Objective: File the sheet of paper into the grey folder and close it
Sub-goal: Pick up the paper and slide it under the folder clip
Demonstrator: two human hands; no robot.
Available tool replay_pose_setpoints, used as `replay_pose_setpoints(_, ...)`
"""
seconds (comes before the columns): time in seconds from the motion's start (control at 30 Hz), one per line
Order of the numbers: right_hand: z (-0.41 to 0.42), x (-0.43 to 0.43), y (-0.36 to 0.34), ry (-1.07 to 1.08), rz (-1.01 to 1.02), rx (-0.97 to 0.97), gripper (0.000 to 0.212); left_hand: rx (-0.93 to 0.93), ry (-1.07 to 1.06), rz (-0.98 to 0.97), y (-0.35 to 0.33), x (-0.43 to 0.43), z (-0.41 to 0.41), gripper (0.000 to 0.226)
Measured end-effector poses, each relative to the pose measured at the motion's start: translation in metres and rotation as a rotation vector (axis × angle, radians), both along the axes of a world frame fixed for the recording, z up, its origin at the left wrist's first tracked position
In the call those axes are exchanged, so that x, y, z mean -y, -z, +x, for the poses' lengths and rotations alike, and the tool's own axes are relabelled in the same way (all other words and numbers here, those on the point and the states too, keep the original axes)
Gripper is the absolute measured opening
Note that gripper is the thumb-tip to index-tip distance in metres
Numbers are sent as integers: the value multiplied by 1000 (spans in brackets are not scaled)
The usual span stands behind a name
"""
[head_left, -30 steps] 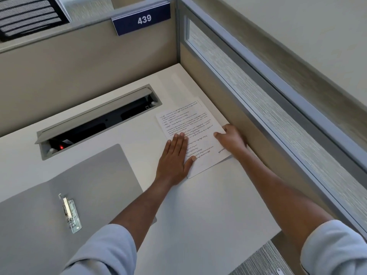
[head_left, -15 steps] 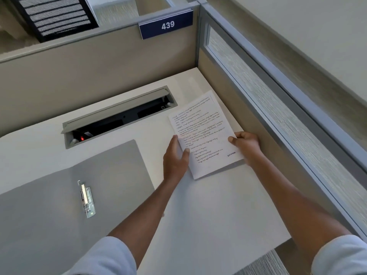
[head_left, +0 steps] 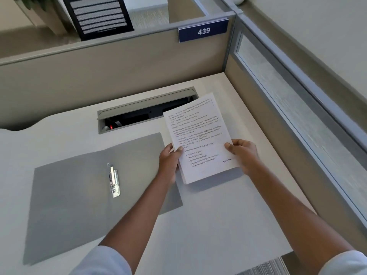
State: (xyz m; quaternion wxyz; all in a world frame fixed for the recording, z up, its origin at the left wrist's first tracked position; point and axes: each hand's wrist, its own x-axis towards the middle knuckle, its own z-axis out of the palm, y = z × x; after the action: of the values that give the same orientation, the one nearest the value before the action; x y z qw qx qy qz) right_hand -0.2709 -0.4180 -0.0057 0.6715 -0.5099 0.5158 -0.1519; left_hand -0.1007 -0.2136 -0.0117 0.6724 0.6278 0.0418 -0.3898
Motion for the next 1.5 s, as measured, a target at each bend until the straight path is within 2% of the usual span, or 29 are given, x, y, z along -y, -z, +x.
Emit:
replay_pose_setpoints(0.27, 44, -54, -4, -129, -18, 27, 4, 87, -47, -65, -12, -66, 26, 32)
replay_pose_setpoints(0.4, 67, -73, -9, -261, 35, 39, 16, 81, -74, -54, -17, -103, 42, 30)
replay_pose_setpoints(0.57, 100, -96, -17, -392, 211, 113, 32, 50, -60, -46, -16, -148, 58, 30)
replay_pose_setpoints(0.77, 129, -132, -10, -394, 230, 113, 41, 16, -43, -63, -13, -190, 62, 25)
replay_pose_setpoints(0.9, 138, -149, -1, -373, 217, 78, 40, 58, -82, 142, -13, -215, 66, 11)
replay_pose_setpoints(0.97, 140, -154, 3, -363, 215, 60, 37, 64, -131, 232, -9, -227, 64, 15)
replay_pose_setpoints(1.17, 142, -165, 13, -342, 188, 44, 32, -35, -68, 273, 3, -250, 37, 15)
replay_pose_setpoints(1.3, 143, -169, 17, -333, 170, 36, 35, -33, -61, 336, 11, -254, 29, 14)
replay_pose_setpoints(1.5, 149, -174, 16, -337, 155, 30, 33, 216, 30, 533, 8, -261, 24, 18)
